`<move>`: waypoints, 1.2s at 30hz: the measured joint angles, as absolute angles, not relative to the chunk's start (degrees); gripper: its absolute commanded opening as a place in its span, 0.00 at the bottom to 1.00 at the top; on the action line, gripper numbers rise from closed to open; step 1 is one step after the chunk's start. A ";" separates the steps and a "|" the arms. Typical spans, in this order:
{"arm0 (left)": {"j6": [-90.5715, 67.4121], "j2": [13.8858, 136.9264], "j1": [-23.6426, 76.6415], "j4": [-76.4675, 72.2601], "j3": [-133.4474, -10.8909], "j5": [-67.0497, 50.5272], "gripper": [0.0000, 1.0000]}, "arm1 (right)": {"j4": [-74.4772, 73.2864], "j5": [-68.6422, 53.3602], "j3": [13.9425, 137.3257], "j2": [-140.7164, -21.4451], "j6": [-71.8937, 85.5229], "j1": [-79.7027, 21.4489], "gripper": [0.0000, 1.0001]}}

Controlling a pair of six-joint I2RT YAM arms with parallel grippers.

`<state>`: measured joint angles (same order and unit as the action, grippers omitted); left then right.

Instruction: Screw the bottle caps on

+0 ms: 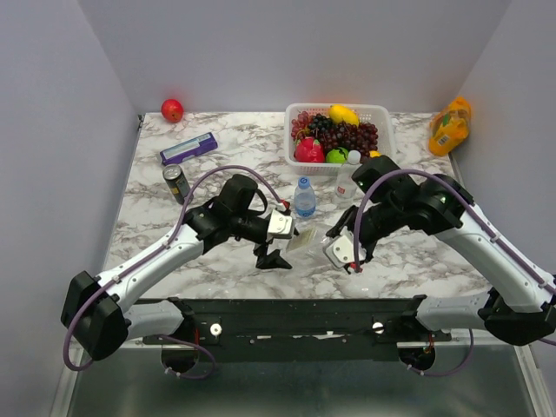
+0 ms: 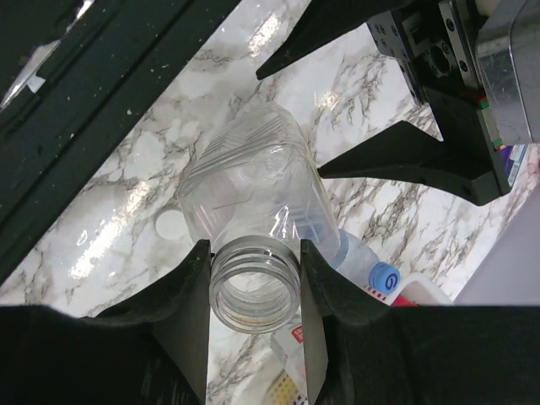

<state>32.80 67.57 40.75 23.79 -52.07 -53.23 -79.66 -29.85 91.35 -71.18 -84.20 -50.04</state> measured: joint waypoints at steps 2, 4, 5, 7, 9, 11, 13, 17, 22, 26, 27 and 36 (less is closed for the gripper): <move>32.97 68.03 40.73 23.11 -51.99 -53.63 0.99 | -80.09 -29.10 91.33 -71.07 -85.76 -50.81 0.01; 32.45 68.05 40.71 21.06 -51.27 -53.80 0.99 | -80.34 -28.38 91.33 -70.87 -87.26 -51.88 0.00; 31.94 68.05 40.71 19.88 -50.85 -53.82 0.99 | -80.55 -28.14 91.33 -70.78 -87.92 -52.31 0.00; 30.00 68.05 40.73 15.97 -49.54 -53.84 0.99 | -80.75 -27.79 91.22 -70.52 -88.88 -53.12 0.00; 28.49 68.07 40.73 12.73 -48.51 -53.80 0.99 | -80.77 -27.62 90.96 -70.26 -89.43 -53.69 0.00; 27.24 68.27 40.73 10.57 -47.97 -53.84 0.99 | -80.62 -27.51 90.56 -70.00 -89.62 -54.22 0.00; 26.26 68.90 40.73 9.06 -47.97 -53.91 0.99 | -80.23 -27.42 90.13 -69.65 -89.62 -54.70 0.01; 25.15 69.54 40.75 5.78 -47.09 -53.89 0.99 | -79.85 -27.42 89.89 -69.54 -89.52 -54.85 0.00; 23.24 68.88 41.10 -0.23 -43.70 -50.13 0.99 | -80.05 -27.44 89.95 -69.58 -89.43 -55.05 0.00; 21.98 66.52 41.45 -3.27 -40.18 -43.64 0.99 | -79.55 -27.62 90.74 -69.82 -88.95 -55.27 0.01; 21.78 66.00 41.47 -3.44 -39.92 -42.61 0.99 | -79.26 -27.75 90.96 -69.84 -88.64 -55.35 0.00; 19.75 60.86 41.65 -4.97 -38.35 -39.66 0.99 | -78.30 -28.93 92.75 -70.74 -87.66 -55.46 0.01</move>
